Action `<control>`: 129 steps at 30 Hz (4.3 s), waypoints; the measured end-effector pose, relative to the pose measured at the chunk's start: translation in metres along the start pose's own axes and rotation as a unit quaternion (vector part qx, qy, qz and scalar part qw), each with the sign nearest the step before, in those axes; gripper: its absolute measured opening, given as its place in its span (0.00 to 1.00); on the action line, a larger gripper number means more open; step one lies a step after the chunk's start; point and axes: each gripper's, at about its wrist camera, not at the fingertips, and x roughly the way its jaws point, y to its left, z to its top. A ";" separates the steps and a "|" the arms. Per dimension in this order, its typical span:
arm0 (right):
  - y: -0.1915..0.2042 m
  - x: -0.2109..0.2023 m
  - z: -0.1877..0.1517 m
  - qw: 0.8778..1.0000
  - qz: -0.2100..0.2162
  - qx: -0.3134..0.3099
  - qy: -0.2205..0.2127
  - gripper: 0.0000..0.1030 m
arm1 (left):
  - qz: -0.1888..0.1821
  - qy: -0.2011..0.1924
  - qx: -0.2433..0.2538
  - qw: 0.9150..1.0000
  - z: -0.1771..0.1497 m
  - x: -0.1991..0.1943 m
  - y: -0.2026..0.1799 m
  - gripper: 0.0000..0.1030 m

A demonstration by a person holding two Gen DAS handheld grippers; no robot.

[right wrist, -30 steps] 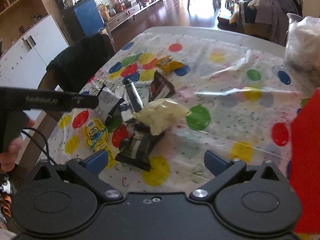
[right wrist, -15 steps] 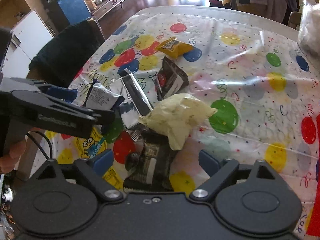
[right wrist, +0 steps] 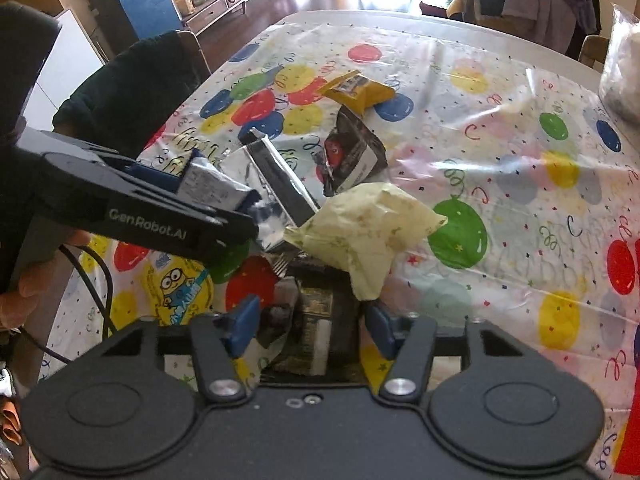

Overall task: Organize snacks
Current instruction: 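Grasp the white snack packet with the left tool while the right tool grasps the dark chocolate bar, then carry the white packet and dark bar into the red box and release both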

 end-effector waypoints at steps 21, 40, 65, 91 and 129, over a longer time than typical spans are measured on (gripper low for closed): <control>-0.024 -0.039 -0.038 0.998 0.009 0.046 -0.043 0.16 | 0.013 -0.028 -0.037 0.999 -0.016 -0.022 0.001 0.56; -0.008 -0.028 -0.046 0.999 -0.007 -0.041 -0.021 0.58 | 0.014 -0.042 -0.034 0.998 -0.022 -0.031 -0.003 0.56; -0.038 -0.054 -0.065 0.999 0.016 0.004 -0.044 0.46 | -0.008 -0.048 -0.055 0.997 -0.025 -0.048 -0.004 0.56; -0.205 -0.243 -0.120 0.975 0.017 0.133 -0.176 0.17 | -0.108 -0.089 0.044 0.989 0.018 -0.118 -0.248 0.56; -0.200 -0.128 -0.173 0.978 -0.006 -0.192 0.085 0.62 | -0.173 -0.093 0.031 0.980 -0.019 -0.089 -0.238 0.56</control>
